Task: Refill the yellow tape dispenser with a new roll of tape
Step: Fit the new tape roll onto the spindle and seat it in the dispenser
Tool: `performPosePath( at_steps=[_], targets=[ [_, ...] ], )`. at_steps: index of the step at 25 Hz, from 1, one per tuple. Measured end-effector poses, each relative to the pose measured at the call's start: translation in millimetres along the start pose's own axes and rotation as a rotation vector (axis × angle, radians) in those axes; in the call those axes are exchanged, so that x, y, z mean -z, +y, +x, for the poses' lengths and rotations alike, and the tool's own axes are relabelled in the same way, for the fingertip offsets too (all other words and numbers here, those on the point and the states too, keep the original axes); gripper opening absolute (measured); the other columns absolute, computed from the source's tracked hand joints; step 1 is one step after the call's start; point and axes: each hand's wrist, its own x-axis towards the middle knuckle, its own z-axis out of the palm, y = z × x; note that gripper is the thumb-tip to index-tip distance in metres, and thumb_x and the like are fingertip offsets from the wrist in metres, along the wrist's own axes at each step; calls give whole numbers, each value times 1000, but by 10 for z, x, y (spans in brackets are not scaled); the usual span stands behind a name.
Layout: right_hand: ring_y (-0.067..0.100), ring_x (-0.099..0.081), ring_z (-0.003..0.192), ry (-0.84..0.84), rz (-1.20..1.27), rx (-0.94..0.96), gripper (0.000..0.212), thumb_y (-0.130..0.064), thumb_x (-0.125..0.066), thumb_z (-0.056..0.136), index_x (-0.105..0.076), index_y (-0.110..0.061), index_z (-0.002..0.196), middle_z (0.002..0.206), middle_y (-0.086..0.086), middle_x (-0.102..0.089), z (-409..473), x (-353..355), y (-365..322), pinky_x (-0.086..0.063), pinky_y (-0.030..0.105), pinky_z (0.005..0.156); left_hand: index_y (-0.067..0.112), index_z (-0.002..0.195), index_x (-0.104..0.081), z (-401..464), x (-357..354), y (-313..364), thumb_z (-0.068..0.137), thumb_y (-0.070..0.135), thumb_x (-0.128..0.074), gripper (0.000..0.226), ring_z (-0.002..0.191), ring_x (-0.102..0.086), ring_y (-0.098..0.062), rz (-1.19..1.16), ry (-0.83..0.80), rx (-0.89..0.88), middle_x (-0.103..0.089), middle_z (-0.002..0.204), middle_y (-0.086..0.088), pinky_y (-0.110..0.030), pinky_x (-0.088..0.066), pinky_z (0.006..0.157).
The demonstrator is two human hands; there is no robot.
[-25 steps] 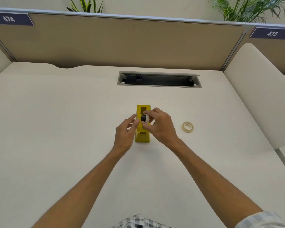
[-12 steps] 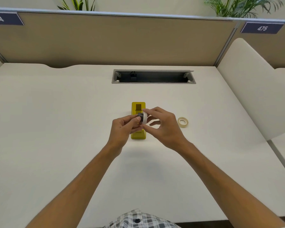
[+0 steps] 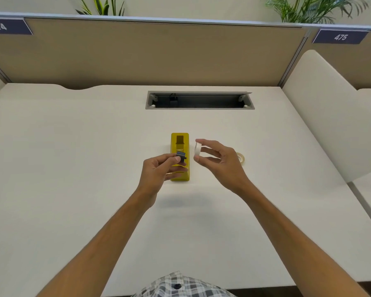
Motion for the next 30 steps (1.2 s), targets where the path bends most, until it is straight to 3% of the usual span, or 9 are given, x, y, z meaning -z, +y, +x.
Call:
performPosePath(
  at_steps=[5, 10, 15, 18, 24, 30],
  targets=[
    [0, -63, 99, 129, -235, -55, 45, -23, -76, 84, -64, -26, 127, 115, -11, -59, 84, 134, 299, -49, 11, 82, -1, 109, -68, 8, 26, -22, 85, -3, -64, 24, 84, -75, -28, -29, -2, -2, -76, 93, -14, -26, -58, 71],
    [10, -65, 94, 200, -383, -128, 47, -18, -83, 73, -67, -13, 116, 109, -3, -69, 234, 229, 627, -48, 18, 78, 3, 105, -67, 45, 28, 49, 83, -4, -68, 23, 83, -75, -27, -16, -31, -34, -77, 89, -13, -26, -59, 73],
    [20, -64, 99, 157, -475, -206, 37, -17, -79, 75, -71, -12, 111, 111, 3, -65, 351, 231, 873, -45, 23, 76, 0, 109, -61, 74, 47, 83, 84, 1, -69, 26, 80, -75, -28, 16, -32, -60, -77, 88, -14, -23, -57, 66],
    [23, -63, 104, 106, -543, -253, 45, -21, -79, 76, -68, -10, 119, 115, 7, -66, 386, 217, 964, -48, 31, 87, 4, 107, -62, 77, 63, 76, 84, 5, -70, 24, 82, -75, -28, 36, -30, -54, -77, 88, -12, -25, -58, 68],
    [21, -63, 95, 102, -559, -305, 54, -24, -81, 75, -63, -12, 125, 105, 5, -69, 399, 201, 1029, -44, 26, 83, 12, 103, -70, 79, 71, 46, 82, 6, -73, 22, 80, -74, -23, 72, -10, -60, -77, 91, -7, -25, -58, 70],
    [17, -62, 100, 111, -555, -312, 59, -34, -83, 72, -63, -17, 125, 111, 1, -67, 376, 206, 1034, -41, 25, 80, 14, 105, -71, 78, 54, 44, 83, 6, -71, 24, 75, -73, -20, 90, 5, -68, -77, 92, -7, -23, -56, 65]
  ],
)
